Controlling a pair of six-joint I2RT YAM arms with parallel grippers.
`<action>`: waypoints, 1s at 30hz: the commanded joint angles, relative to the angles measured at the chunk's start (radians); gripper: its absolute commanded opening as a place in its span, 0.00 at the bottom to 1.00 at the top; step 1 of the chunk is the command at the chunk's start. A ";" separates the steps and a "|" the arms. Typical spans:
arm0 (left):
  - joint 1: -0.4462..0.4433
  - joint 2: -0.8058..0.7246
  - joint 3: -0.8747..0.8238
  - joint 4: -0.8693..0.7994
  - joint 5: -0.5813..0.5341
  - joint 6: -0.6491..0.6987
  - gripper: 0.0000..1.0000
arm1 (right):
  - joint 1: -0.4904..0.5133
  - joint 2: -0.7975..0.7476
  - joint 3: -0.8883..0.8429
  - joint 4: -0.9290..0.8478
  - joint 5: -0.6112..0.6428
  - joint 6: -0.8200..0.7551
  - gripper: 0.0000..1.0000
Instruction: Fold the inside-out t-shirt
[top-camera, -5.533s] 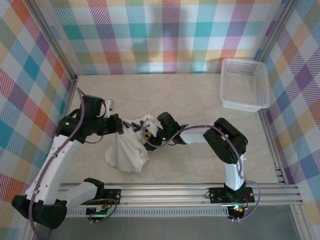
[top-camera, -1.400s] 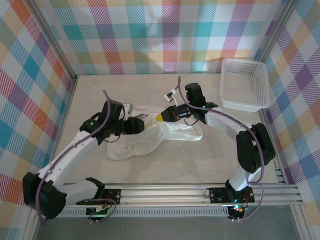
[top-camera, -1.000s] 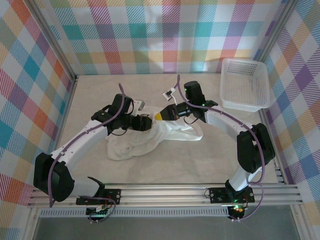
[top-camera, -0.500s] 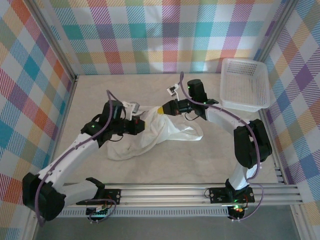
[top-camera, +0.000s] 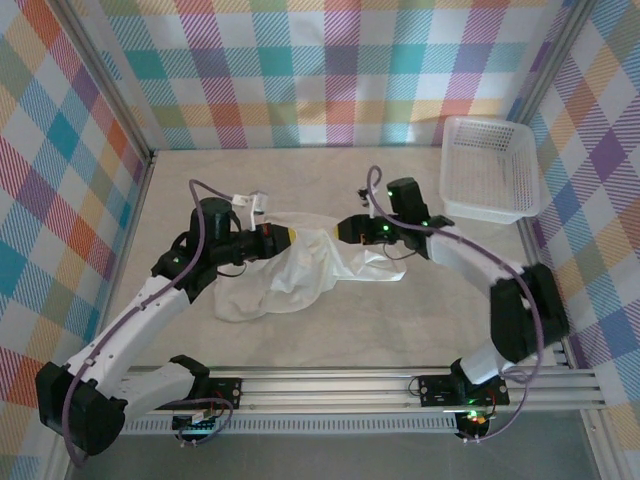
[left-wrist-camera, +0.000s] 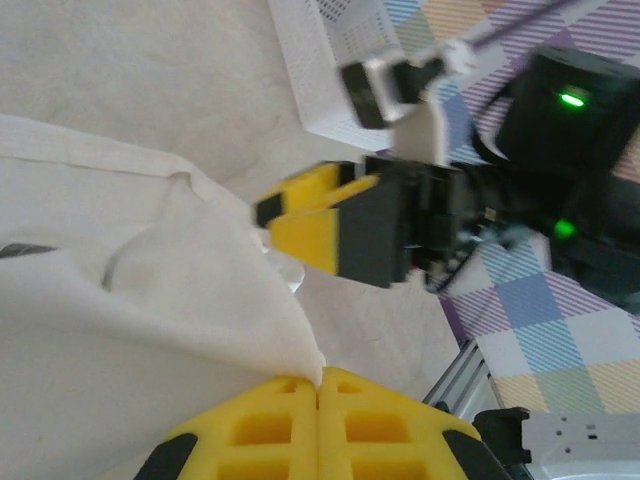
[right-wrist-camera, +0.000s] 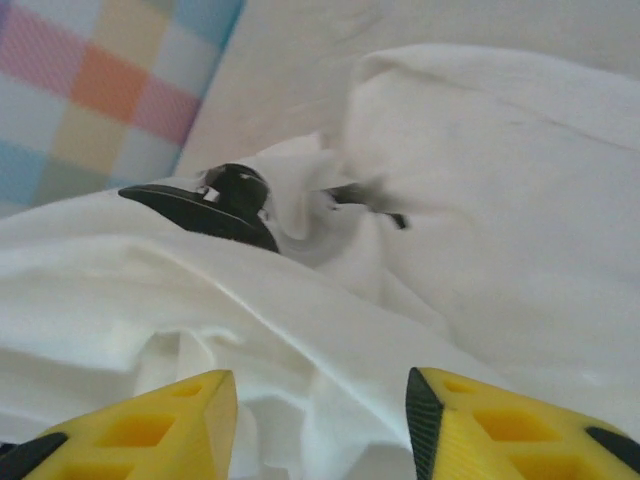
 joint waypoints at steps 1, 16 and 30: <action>0.011 0.024 0.006 0.010 0.019 -0.008 0.00 | 0.064 -0.127 -0.040 -0.035 0.242 0.159 0.45; 0.013 0.035 0.032 -0.010 0.014 0.001 0.00 | 0.239 0.115 0.003 0.180 0.163 0.660 0.63; 0.252 0.083 -0.040 -0.205 -0.064 0.095 0.00 | 0.178 0.026 -0.086 0.807 -0.279 0.579 0.00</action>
